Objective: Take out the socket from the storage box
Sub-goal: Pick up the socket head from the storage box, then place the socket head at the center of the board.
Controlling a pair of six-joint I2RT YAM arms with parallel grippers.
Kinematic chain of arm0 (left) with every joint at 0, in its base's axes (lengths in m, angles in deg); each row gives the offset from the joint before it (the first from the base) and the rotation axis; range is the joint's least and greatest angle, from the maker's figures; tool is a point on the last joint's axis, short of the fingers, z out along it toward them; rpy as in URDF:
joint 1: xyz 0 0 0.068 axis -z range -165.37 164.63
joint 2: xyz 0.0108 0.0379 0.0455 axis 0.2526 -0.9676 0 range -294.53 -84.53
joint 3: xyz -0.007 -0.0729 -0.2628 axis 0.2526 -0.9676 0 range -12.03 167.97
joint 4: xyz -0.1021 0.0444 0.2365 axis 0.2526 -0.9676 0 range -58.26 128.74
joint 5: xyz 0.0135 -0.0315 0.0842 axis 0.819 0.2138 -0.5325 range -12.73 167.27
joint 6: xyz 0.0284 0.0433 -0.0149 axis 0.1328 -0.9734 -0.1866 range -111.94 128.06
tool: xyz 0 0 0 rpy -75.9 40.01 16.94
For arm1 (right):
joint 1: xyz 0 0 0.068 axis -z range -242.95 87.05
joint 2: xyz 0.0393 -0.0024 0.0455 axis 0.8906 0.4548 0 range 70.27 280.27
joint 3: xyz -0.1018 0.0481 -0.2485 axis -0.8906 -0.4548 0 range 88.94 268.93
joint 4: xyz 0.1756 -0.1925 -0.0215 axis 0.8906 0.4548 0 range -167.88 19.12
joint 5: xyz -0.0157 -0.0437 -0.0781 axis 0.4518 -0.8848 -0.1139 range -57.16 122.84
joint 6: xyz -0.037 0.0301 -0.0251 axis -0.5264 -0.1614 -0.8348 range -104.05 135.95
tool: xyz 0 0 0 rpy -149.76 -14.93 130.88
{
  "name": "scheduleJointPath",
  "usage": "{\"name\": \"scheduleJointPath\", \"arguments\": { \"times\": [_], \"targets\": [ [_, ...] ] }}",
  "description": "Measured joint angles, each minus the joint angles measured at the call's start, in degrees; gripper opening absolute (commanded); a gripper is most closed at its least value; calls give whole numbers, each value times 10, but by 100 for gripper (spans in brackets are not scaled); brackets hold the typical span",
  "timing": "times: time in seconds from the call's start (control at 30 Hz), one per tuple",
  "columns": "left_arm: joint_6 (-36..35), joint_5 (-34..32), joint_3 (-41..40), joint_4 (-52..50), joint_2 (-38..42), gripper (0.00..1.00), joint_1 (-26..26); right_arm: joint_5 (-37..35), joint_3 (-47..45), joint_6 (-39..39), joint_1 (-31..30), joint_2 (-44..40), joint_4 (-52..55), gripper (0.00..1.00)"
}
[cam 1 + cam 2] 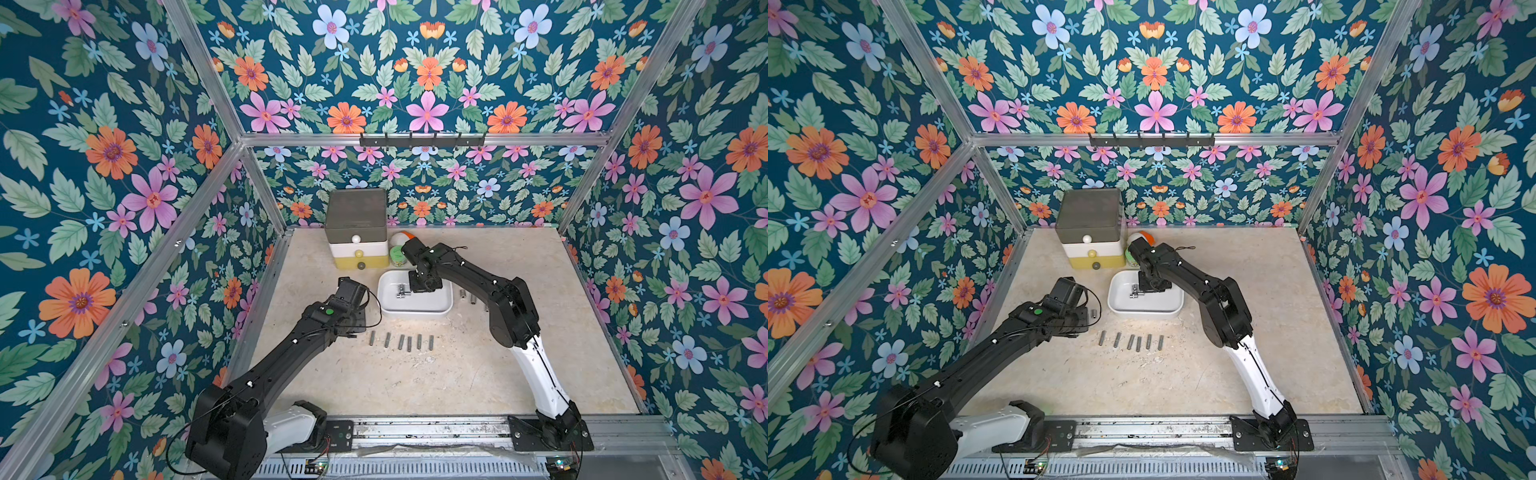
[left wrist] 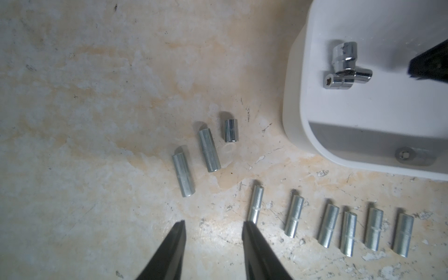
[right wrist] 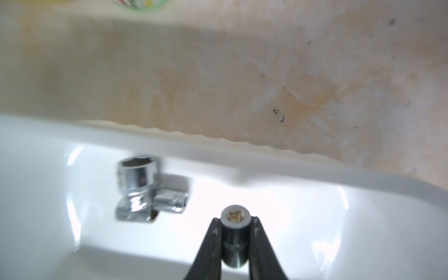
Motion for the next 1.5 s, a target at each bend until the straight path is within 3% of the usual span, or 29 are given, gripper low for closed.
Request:
{"name": "scheduleJointPath", "arguments": {
  "times": [0.27,0.47,0.67,0.8,0.93,1.5],
  "targets": [
    [0,-2,0,0,-3,45,0,20,-106,11,21,-132,-32,11],
    [0,-2,0,0,-3,45,0,30,-284,23,63,-272,-84,11],
    [0,-4,0,0,-3,45,0,37,-525,38,172,-430,-155,11],
    [0,-4,0,0,-3,45,0,47,-643,39,252,-488,-191,11],
    [0,-5,0,0,-3,45,0,54,-696,30,305,-488,-208,12],
    [1,-10,0,0,-5,45,0,56,-657,10,319,-372,-255,20]
  ]
}}
